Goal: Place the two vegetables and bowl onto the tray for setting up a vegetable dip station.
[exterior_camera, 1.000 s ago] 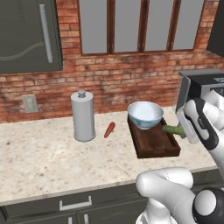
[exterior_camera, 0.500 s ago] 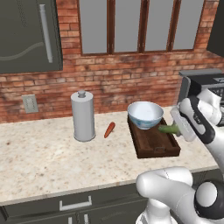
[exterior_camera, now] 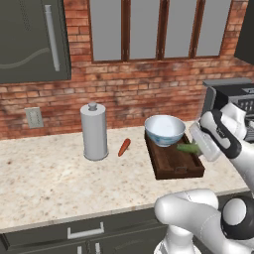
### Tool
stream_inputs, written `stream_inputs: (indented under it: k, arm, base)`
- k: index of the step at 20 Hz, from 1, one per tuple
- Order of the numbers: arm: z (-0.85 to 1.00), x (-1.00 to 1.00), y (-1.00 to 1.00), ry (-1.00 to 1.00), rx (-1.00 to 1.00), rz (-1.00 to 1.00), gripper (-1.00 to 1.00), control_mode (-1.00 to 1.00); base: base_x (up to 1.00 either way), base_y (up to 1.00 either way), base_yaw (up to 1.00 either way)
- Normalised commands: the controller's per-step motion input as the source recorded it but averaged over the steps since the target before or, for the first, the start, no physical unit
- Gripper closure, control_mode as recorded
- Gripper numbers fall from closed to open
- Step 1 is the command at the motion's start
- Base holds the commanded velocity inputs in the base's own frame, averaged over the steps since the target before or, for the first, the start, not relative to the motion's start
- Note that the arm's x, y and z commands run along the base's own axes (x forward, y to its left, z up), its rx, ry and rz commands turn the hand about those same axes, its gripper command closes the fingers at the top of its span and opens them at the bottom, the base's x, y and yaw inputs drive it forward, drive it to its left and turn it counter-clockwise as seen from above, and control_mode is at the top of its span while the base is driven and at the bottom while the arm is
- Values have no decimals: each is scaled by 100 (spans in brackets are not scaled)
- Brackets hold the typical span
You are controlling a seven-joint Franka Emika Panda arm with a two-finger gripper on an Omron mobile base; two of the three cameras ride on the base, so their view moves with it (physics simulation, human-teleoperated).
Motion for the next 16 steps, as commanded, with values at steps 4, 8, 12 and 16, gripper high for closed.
stream_inputs:
  k: [4, 8, 12, 16]
  arm:
    - [-15, 7, 7, -1, 5, 2, 100, -100]
    - [-12, 7, 6, -1, 4, 1, 100, -100]
    - [-8, 12, 3, 0, 3, 1, 100, -100]
    - [-7, 13, 2, 0, 0, 2, 100, -100]
  base:
    - [0, 0, 0]
    - [0, 0, 0]
    - [0, 0, 0]
    - [0, 0, 0]
